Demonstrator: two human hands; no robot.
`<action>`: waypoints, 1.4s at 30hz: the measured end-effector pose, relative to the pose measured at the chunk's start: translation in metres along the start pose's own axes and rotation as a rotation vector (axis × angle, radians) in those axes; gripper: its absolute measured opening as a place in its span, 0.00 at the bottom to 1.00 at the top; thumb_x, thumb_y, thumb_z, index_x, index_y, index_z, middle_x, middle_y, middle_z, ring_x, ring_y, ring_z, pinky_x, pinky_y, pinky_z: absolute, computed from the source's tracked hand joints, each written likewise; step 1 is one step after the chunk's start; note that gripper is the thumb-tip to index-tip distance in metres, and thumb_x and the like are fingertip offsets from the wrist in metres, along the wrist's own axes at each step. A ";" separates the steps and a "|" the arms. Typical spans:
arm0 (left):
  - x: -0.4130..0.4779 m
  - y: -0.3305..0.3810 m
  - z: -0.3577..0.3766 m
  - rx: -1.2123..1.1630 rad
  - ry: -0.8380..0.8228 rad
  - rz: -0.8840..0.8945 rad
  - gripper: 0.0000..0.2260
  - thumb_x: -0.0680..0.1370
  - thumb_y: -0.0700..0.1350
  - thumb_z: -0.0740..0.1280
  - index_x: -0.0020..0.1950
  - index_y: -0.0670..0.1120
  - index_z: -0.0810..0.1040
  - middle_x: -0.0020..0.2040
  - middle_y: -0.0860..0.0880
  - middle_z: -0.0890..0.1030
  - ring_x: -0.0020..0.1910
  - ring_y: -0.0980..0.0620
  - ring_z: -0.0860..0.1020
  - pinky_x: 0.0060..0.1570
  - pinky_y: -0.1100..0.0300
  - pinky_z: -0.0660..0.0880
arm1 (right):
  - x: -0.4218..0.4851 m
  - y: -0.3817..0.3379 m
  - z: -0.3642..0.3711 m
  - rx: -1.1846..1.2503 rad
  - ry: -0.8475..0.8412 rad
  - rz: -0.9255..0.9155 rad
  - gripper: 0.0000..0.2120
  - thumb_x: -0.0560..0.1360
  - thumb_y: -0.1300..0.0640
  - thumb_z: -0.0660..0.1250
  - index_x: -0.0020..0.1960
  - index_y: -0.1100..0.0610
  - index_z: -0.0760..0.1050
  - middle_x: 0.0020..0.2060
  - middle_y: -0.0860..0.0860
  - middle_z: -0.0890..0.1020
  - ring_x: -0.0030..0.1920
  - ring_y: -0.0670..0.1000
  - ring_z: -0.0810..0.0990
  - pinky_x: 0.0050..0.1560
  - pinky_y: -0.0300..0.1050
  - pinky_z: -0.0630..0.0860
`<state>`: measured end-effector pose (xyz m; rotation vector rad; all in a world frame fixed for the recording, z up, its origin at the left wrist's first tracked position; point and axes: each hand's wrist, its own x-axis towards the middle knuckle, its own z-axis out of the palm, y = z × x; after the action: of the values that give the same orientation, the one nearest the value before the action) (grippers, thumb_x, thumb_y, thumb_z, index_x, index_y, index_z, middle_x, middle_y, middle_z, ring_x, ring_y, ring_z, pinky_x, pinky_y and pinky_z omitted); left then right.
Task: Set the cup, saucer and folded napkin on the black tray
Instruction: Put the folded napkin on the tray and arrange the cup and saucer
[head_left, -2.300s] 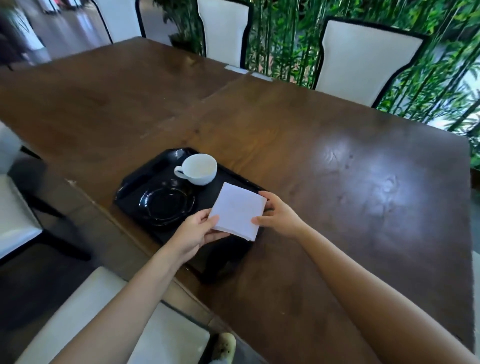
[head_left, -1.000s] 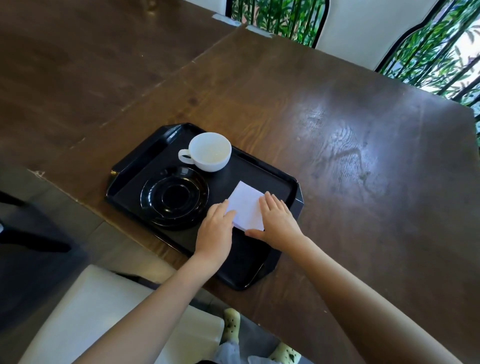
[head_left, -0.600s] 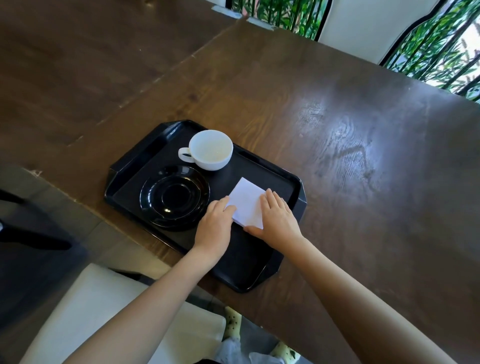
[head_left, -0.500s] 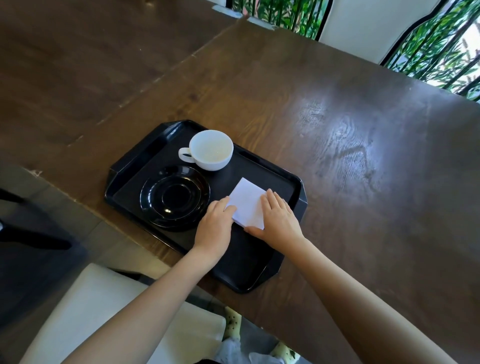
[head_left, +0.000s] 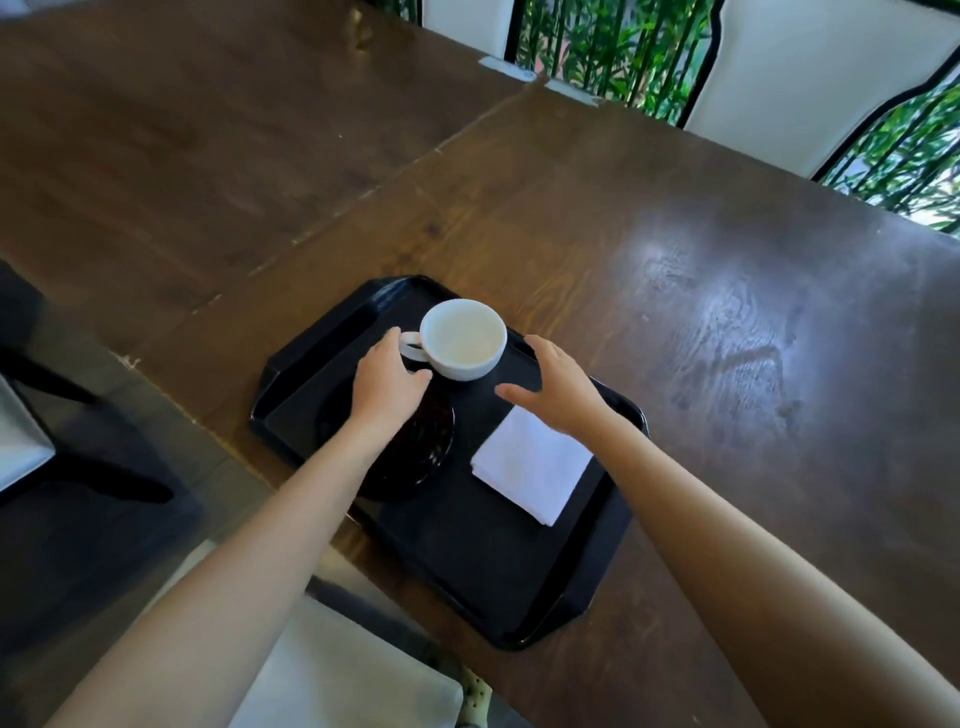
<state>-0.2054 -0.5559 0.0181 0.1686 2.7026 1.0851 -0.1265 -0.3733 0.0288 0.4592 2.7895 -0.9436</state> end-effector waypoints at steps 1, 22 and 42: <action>0.006 0.000 0.002 0.025 -0.018 -0.017 0.32 0.74 0.43 0.69 0.74 0.42 0.58 0.72 0.41 0.67 0.70 0.43 0.66 0.69 0.50 0.64 | 0.010 -0.004 0.002 0.031 -0.013 0.002 0.39 0.72 0.46 0.69 0.75 0.56 0.54 0.75 0.53 0.61 0.74 0.54 0.61 0.71 0.52 0.63; 0.092 -0.008 0.006 -0.140 -0.232 0.002 0.33 0.71 0.32 0.67 0.74 0.46 0.61 0.73 0.45 0.67 0.68 0.47 0.70 0.67 0.52 0.69 | 0.058 -0.011 0.054 0.401 0.258 0.001 0.42 0.64 0.50 0.78 0.69 0.55 0.58 0.64 0.53 0.64 0.63 0.50 0.68 0.63 0.46 0.72; 0.029 -0.076 -0.066 0.335 -0.300 -0.055 0.21 0.77 0.48 0.66 0.69 0.47 0.69 0.67 0.46 0.75 0.61 0.48 0.76 0.55 0.57 0.73 | 0.009 -0.017 0.068 0.163 0.130 0.008 0.17 0.76 0.53 0.64 0.63 0.58 0.71 0.56 0.53 0.75 0.54 0.52 0.76 0.54 0.42 0.72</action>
<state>-0.2517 -0.6491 0.0073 0.2843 2.5726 0.5342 -0.1367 -0.4256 -0.0176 0.5734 2.8333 -1.1866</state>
